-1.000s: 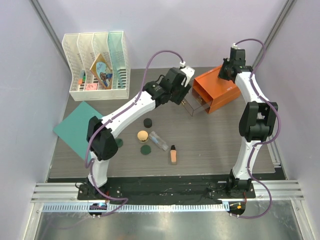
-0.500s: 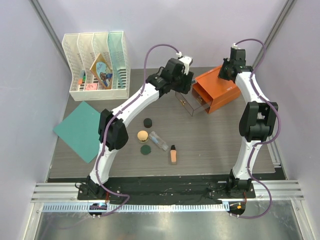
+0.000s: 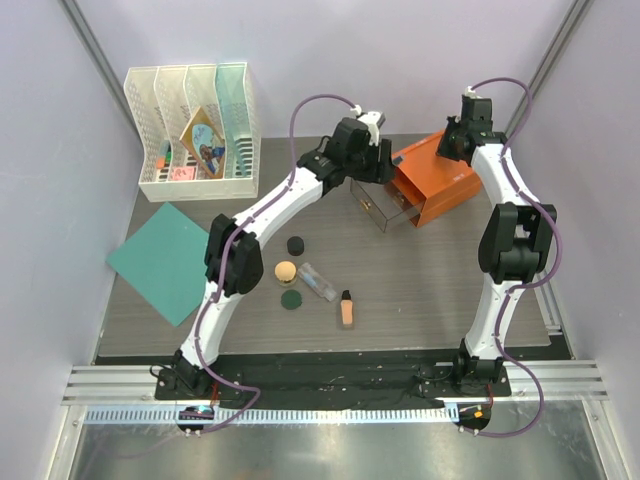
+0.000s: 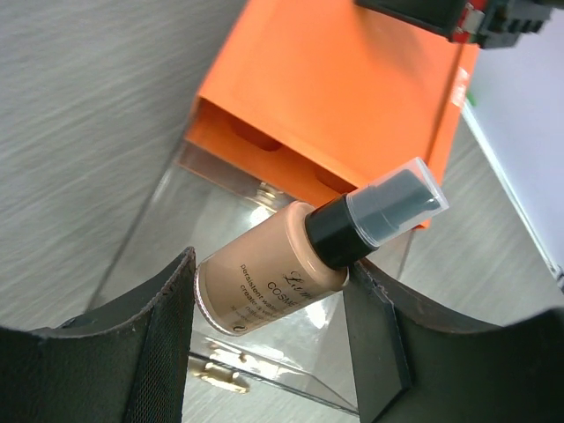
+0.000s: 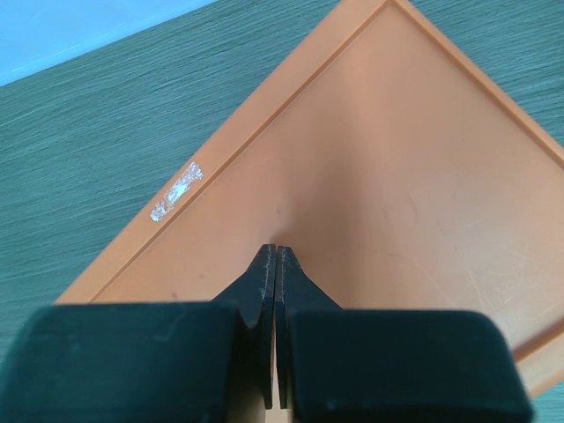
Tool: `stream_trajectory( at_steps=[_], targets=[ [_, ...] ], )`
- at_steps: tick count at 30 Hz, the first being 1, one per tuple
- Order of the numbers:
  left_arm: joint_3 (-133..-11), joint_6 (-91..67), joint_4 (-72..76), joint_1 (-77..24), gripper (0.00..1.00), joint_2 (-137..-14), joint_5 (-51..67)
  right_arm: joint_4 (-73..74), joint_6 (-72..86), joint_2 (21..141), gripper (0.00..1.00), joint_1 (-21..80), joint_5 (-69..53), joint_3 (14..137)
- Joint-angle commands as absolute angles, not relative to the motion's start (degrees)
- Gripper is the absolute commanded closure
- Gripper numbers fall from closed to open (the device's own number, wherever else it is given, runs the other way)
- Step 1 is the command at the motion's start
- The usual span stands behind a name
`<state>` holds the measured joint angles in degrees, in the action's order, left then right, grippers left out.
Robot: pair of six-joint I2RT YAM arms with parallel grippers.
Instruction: Organize the makeup
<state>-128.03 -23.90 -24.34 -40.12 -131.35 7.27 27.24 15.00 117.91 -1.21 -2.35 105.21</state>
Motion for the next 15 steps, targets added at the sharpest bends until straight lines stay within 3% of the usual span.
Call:
stream_trajectory(
  at_steps=[1, 8, 15],
  targets=[
    [-128.2, -24.7, -19.8, -40.3, 0.83, -130.5, 12.3, 43.5, 15.4, 126.3, 0.99, 0.7, -7.6, 100.0],
    [-126.9, -22.8, -20.9, -40.4, 0.52, -131.3, 17.6, 43.5, 15.4, 126.3, 0.99, 0.7, -7.5, 99.9],
    [-127.0, -22.3, -20.9, -40.5, 0.36, -132.7, 19.2, 43.5, 15.3, 126.2, 0.99, 0.6, -7.4, 99.8]
  ],
)
